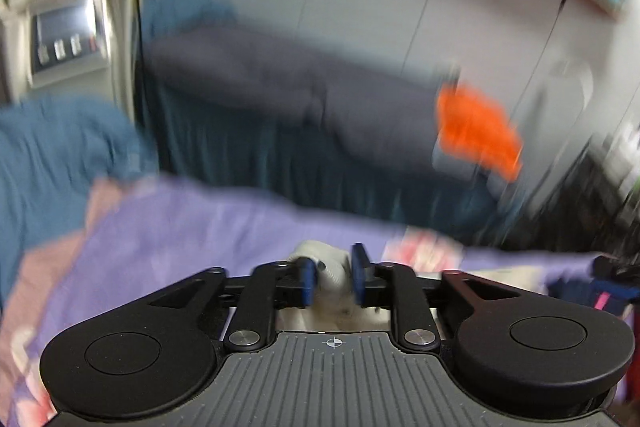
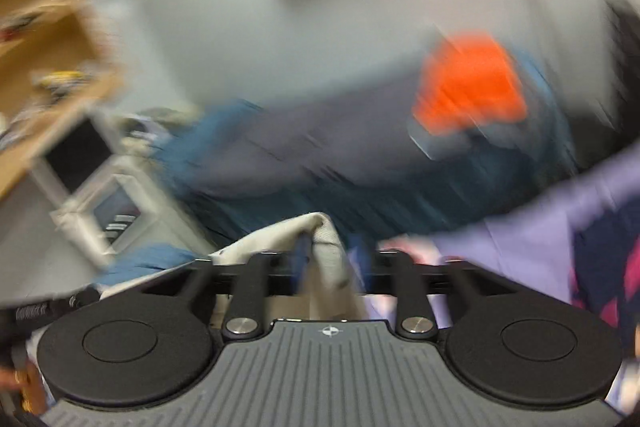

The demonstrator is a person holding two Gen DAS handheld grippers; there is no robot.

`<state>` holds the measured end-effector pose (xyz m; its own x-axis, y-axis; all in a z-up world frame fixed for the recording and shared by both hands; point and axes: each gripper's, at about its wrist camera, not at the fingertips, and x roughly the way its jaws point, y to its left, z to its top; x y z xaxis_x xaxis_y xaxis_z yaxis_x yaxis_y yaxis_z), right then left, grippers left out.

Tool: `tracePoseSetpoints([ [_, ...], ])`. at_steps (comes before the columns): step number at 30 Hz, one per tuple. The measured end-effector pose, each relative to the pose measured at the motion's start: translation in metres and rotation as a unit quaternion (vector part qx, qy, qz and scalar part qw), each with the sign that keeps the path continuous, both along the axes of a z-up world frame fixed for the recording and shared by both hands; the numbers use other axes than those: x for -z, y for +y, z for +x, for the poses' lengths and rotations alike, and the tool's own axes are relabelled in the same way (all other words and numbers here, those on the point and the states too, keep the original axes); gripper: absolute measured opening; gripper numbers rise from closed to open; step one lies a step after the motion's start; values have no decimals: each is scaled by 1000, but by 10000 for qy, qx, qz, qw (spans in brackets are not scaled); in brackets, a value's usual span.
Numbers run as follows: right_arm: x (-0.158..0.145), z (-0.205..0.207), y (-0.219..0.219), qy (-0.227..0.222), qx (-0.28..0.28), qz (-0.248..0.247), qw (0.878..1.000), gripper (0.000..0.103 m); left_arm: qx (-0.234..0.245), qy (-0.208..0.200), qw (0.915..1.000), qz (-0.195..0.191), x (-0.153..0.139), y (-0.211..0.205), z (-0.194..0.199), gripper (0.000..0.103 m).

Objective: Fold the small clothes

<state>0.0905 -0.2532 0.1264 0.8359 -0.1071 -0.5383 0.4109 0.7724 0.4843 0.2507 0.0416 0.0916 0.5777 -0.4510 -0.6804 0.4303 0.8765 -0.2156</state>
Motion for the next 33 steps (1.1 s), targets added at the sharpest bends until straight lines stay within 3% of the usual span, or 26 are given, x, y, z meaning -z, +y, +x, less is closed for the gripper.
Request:
tracePoseSetpoints([
  [2,28,-3,5,371,135,-92,9992,62,-19,302,9990,316,34,-5,3,74],
  [3,40,-12,6,522,232,-61,9983,65,-27,419,9981,446,51,-1,2,99],
  [5,66,-34,8,815,213,73,9964,71,-116,630,9955,697,80,9,-3,103],
  [8,113,-68,6,1469,429,262,9879,73,-145,683,9937,875,105,27,-15,103],
  [12,153,-112,3,2138,665,659,9724,73,-293,808,9886,1238,112,47,-17,103],
  [17,171,-140,13,2246,442,689,9710,73,-401,853,9908,975,96,66,-31,103],
  [22,174,-140,30,2250,-45,574,9727,74,180,1238,9889,800,94,47,-95,103],
  [26,178,-146,42,2287,-221,721,9706,74,1105,1770,9732,963,110,13,-171,103],
  [28,181,-151,46,2314,-316,779,9692,74,1533,1826,9638,1191,118,-4,-208,103],
  [33,184,-172,53,2383,-518,821,9663,76,2633,1899,9313,1650,131,-31,-271,103],
])
